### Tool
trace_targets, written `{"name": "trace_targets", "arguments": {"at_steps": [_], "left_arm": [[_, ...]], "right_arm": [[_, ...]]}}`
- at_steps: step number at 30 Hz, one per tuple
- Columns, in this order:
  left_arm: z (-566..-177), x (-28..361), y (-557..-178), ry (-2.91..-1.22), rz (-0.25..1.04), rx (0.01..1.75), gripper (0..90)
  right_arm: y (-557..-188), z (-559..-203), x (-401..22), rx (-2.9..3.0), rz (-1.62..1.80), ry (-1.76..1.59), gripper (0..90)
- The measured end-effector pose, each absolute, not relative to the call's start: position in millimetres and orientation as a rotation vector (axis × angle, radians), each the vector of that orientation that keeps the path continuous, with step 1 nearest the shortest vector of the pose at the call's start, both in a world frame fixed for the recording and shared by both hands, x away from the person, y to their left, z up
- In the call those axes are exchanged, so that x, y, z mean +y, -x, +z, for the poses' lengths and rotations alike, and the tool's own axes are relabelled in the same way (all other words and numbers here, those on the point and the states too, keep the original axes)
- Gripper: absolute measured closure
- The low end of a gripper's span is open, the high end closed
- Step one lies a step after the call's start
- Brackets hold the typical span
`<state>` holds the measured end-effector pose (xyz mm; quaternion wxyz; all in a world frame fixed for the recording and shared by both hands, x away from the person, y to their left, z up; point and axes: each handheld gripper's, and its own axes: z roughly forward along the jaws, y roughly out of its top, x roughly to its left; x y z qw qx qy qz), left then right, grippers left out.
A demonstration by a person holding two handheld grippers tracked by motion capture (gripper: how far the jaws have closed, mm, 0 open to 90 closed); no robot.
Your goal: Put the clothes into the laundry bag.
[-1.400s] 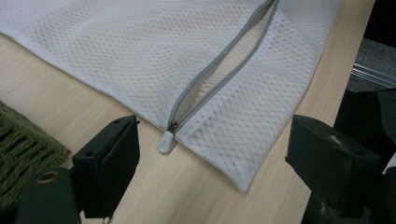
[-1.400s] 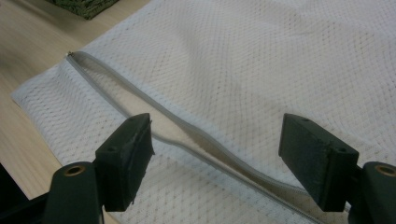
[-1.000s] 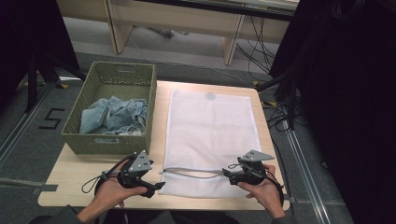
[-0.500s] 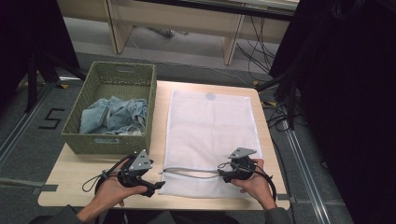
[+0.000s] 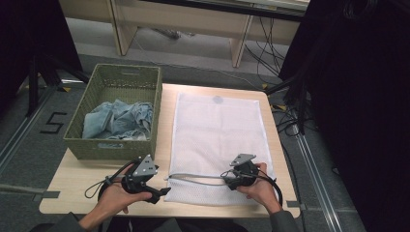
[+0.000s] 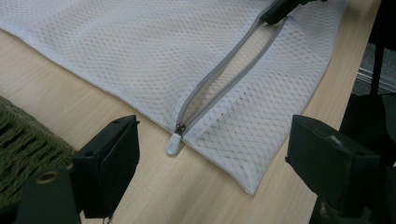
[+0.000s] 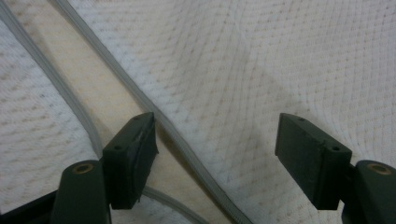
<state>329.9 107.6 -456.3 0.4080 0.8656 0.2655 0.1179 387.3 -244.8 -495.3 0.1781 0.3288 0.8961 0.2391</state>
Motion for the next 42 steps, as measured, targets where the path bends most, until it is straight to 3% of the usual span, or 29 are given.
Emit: {"name": "trace_targets", "arguments": {"at_steps": [15,28,42], "left_arm": [[-456.1,107.3,-330.5,-2.184,0.296,0.668,16.6],[-455.0,109.3,-331.2,-2.165,0.297,0.694,17.5],[-445.3,123.6,-340.0,-2.099,0.332,0.731,17.4]], "right_arm": [[-397.0,-490.5,-247.6,2.497,0.626,-0.93,47.3],[-408.8,-486.5,-236.3,2.503,0.652,-0.891,88.5],[-404.2,-452.1,-232.2,2.358,0.85,-0.899,89.5]]}}
